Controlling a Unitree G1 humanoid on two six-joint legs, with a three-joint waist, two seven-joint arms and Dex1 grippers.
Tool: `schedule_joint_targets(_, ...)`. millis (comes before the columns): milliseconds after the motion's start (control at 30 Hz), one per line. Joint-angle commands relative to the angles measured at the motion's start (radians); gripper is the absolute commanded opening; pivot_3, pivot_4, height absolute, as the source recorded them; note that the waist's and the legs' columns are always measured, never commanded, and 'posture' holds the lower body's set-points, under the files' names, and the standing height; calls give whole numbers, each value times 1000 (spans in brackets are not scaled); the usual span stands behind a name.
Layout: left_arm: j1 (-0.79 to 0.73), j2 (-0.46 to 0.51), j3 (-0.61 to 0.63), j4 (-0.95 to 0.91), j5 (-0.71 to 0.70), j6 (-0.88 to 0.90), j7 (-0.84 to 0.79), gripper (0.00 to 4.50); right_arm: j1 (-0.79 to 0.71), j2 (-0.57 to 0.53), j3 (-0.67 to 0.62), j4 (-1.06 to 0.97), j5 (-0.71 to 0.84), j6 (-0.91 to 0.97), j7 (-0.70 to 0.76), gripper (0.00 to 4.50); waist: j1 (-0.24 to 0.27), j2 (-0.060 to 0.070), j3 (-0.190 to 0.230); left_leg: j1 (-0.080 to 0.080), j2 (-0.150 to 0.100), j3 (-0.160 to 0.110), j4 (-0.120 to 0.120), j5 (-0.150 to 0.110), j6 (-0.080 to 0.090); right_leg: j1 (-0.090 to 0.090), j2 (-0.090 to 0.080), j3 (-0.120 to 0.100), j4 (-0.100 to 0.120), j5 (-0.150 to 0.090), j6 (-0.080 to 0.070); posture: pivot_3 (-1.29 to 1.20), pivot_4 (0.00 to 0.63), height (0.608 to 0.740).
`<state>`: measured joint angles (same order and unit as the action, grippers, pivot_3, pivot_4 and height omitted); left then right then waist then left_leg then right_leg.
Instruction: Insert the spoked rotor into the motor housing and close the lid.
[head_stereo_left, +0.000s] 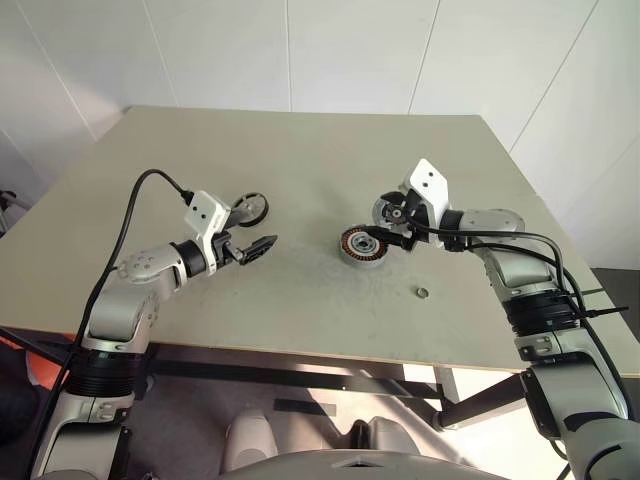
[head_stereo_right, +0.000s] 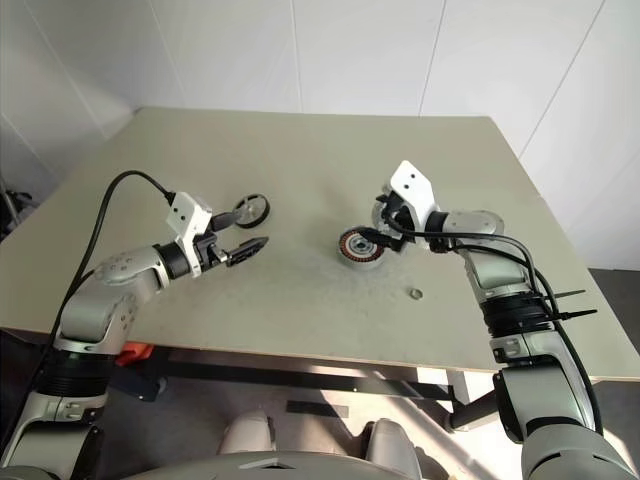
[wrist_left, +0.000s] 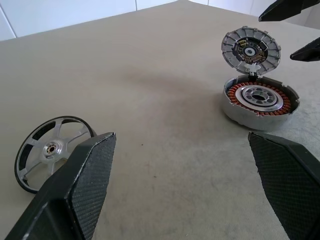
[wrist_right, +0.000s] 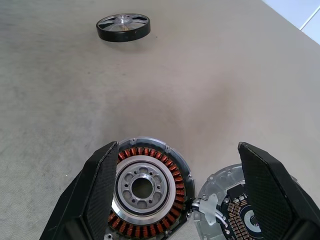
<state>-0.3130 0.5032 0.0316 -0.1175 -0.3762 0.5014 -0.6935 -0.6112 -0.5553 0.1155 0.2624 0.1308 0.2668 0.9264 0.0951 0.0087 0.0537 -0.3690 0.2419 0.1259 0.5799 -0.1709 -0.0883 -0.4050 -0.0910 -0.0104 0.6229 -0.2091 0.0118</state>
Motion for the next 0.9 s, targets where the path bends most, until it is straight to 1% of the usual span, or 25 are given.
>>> schedule_joint_targets(33,-23,4,16,-13,0,-16,2,4483,-29,-4,-35,-14,6,-19,-20,4316,0,0,0,0,0,0,0,0,0,0,0,0,0,0,0,0,0,740)
schedule_joint_targets(900,-30,3,17,-4,3,-20,1,4483,-38,-4,-20,9,2,-9,-27,4316,0,0,0,0,0,0,0,0,0,0,0,0,0,0,0,0,0,740)
